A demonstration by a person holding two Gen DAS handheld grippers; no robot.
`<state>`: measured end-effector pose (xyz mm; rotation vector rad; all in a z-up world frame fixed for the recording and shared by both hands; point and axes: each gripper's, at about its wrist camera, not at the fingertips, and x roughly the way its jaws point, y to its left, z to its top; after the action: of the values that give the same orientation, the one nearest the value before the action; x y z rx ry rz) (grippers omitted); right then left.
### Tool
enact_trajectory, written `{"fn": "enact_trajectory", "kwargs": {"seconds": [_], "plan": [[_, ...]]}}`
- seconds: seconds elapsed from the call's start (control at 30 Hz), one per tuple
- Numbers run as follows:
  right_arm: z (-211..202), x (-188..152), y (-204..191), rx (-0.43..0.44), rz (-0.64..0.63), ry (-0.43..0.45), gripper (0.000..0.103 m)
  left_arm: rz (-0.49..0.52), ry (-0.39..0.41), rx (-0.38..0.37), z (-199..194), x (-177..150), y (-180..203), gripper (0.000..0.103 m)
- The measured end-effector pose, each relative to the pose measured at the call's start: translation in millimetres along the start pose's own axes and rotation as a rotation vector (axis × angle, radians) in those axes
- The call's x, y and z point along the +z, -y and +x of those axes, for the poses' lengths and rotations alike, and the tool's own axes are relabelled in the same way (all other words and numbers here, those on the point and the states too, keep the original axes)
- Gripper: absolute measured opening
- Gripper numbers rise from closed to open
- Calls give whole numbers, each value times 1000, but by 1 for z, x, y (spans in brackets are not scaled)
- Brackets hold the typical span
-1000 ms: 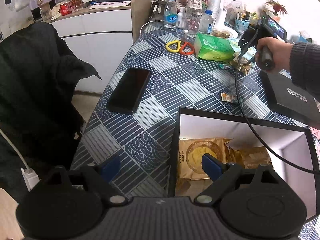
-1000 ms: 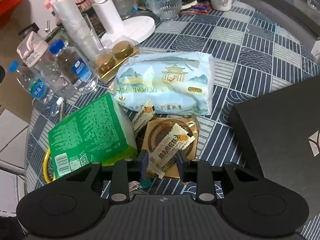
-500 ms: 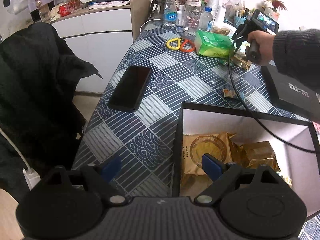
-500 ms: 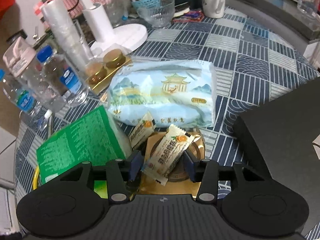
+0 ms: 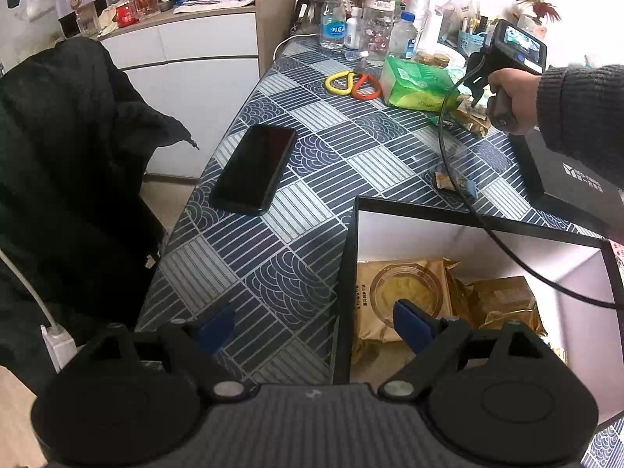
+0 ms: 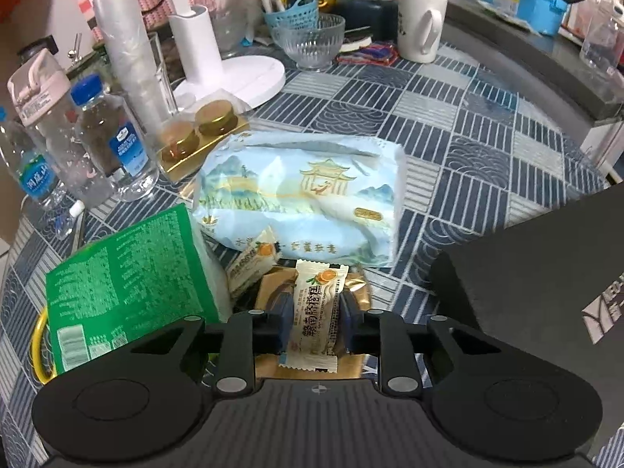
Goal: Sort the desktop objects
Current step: 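Lift the snack bar with the right gripper toward the white box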
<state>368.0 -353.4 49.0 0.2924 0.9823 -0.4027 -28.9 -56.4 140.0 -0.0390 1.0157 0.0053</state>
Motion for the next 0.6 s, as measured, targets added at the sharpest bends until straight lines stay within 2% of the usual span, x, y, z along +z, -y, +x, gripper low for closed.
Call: {"fn": "enact_trajectory", "kwargs": {"seconds": [0.27,0.6], "plan": [[-28,-9,5,-7,-68,41,24,-3,19,-16,-12,0,2,103],[-79,-18,18,28,-93,78,24,49,70,-42,-44,-5,15,103]]}}
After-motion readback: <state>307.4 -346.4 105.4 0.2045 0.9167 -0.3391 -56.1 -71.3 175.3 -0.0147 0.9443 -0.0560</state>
